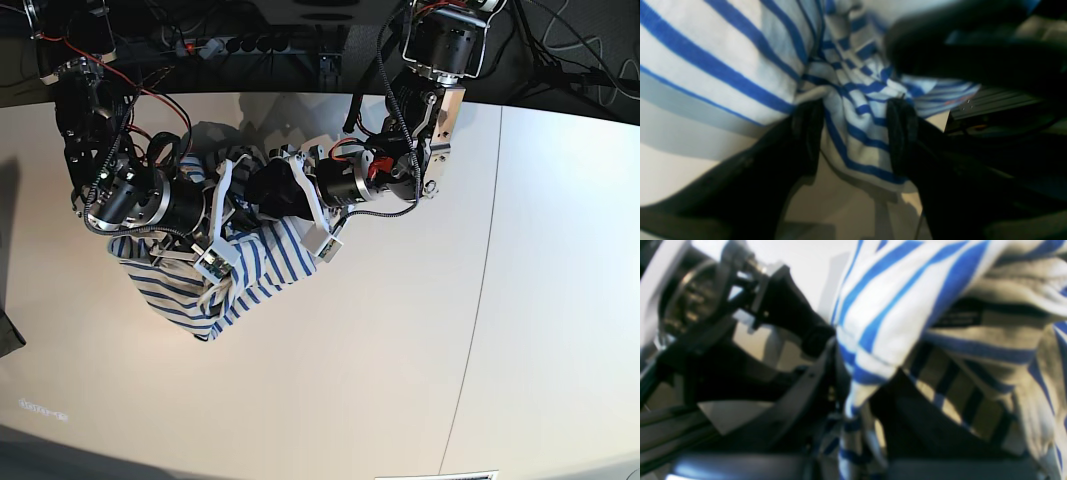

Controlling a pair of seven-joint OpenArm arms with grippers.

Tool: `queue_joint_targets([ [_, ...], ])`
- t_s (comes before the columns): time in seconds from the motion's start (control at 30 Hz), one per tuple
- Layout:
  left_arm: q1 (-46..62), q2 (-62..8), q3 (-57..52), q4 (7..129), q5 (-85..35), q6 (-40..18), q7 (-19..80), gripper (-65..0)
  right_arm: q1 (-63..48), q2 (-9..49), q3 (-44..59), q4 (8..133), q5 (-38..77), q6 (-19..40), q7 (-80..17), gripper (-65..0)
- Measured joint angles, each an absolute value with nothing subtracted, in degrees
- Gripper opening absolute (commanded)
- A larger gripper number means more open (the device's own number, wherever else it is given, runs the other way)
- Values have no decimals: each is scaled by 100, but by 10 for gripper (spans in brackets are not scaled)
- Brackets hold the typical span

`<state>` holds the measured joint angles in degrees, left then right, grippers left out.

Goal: Fold the T-shirt properly
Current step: 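Lift the strip's end with both grippers and fold it over the middle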

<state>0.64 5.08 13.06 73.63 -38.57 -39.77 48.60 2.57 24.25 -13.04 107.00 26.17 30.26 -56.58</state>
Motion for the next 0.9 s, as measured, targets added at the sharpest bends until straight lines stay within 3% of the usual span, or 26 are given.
queue_joint_targets([
  [0.1,64,504,1306,7363,-4038,-3994,5022,-319,259,2423,-1470,10698,2377,3026,-5481,-393],
  [0.17,64,508,1306,7371,-4198,-3990,5072,-319,290,2425,-1509,10700,2351,3024,-5334,-304],
  [0.5,110,475,1306,8145,-4246,-3992,5723,-319,290,2314,-1533,10709,2276,3024,-5124,-301],
  [0.9,108,158,1168,8176,-4416,-3977,5616,-319,563,2265,-1544,10731,2587,3024,-5304,-301],
])
